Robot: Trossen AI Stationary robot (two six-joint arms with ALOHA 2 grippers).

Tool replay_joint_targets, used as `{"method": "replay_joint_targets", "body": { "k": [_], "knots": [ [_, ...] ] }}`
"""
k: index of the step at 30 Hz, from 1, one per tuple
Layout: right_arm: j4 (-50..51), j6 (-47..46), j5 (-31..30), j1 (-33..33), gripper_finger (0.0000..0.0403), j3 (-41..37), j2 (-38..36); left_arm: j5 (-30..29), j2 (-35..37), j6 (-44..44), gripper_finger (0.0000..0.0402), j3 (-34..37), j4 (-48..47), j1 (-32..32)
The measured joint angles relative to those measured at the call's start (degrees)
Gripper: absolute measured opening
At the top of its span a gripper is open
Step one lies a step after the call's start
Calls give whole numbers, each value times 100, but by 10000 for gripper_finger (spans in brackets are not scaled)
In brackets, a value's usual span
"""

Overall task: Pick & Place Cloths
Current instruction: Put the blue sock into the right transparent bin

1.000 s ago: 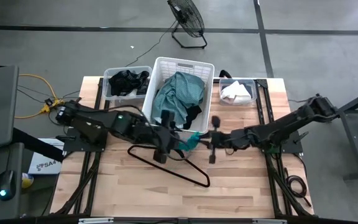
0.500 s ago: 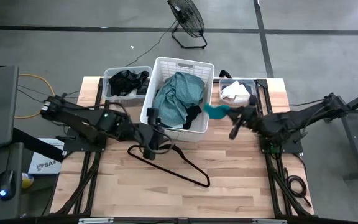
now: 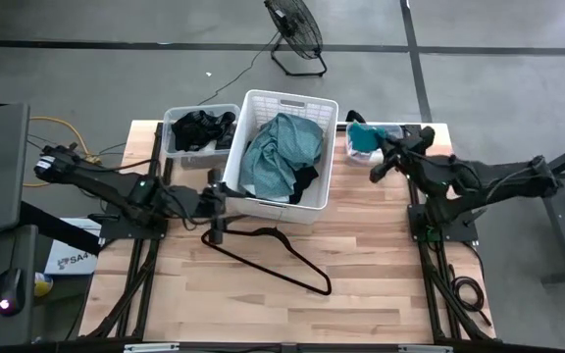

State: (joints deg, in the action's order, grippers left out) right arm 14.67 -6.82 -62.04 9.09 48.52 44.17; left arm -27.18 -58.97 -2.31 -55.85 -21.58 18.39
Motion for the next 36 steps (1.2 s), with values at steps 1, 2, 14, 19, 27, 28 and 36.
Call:
{"method": "replay_joint_targets", "body": {
  "k": [1, 2, 14, 19, 27, 28, 36],
  "knots": [
    [281, -139, 118, -201, 4, 131, 87, -3, 111, 60, 218, 155, 57, 0],
    [538, -325, 238, -403, 4, 255, 173, -2, 207, 107, 218, 291, 148, 0],
    [2281, -1762, 2612, -3067, 4, 686, 1189, 6, 922, 556, 218, 1421, 776, 0],
    [2426, -1888, 2986, -3736, 4, 683, 1661, 175, 1121, 532, 218, 1991, 1434, 0],
    [2437, -1829, 3793, -4459, 4, 683, 2370, 433, 1563, 558, 218, 2834, 2194, 0],
    [2451, -1803, 3839, -4522, 4, 683, 2441, 431, 1652, 561, 218, 2945, 2260, 0],
    [2464, -1849, 4159, -4917, 4, 681, 2711, 431, 2415, 721, 218, 3871, 3005, 0]
  ]
}}
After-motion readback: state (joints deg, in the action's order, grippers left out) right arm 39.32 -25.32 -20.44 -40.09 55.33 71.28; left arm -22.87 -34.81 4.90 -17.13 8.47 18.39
